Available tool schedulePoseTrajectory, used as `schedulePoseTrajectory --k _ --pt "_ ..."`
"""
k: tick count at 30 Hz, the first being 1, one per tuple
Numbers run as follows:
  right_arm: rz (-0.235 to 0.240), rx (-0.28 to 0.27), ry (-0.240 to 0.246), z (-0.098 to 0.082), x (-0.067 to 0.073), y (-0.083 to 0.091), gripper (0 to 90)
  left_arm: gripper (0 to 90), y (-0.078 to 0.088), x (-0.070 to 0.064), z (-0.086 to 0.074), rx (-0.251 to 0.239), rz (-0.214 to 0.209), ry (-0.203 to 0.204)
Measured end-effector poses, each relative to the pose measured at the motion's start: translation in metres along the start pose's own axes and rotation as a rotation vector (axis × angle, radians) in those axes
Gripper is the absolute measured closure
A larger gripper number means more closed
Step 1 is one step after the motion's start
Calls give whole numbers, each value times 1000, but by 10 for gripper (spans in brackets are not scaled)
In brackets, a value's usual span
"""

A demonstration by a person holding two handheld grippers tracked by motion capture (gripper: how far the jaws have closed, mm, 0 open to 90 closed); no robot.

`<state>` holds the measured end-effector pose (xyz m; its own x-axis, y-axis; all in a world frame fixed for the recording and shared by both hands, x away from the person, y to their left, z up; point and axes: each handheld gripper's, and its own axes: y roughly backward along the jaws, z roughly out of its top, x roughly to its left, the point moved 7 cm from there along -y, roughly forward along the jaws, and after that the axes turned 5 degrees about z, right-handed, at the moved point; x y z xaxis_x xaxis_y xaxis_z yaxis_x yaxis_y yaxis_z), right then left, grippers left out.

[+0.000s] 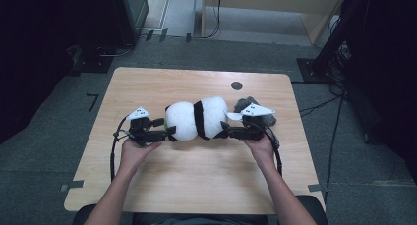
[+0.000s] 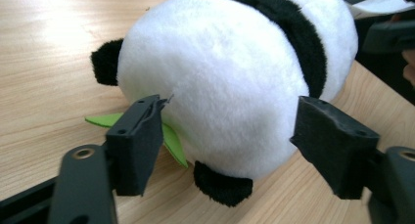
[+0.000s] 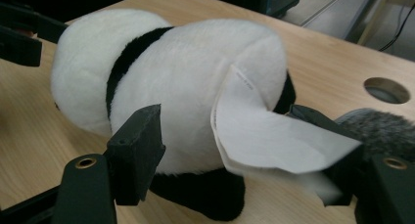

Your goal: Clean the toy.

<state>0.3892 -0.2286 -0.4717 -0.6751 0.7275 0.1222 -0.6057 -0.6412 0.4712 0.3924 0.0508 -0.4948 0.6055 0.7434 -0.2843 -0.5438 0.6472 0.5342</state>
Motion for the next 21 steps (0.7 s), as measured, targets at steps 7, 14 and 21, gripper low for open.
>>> schedulePoseTrajectory --k 7,14,21 --pt "-62 -24 -19 -2 -18 13 311 228 -4 1 9 -9 10 -26" --pt "-132 -40 -51 -10 -41 19 320 221 -14 0 9 14 11 -52" --pt "-169 -57 -100 -17 -62 19 324 211 -16 1 9 17 11 -68"
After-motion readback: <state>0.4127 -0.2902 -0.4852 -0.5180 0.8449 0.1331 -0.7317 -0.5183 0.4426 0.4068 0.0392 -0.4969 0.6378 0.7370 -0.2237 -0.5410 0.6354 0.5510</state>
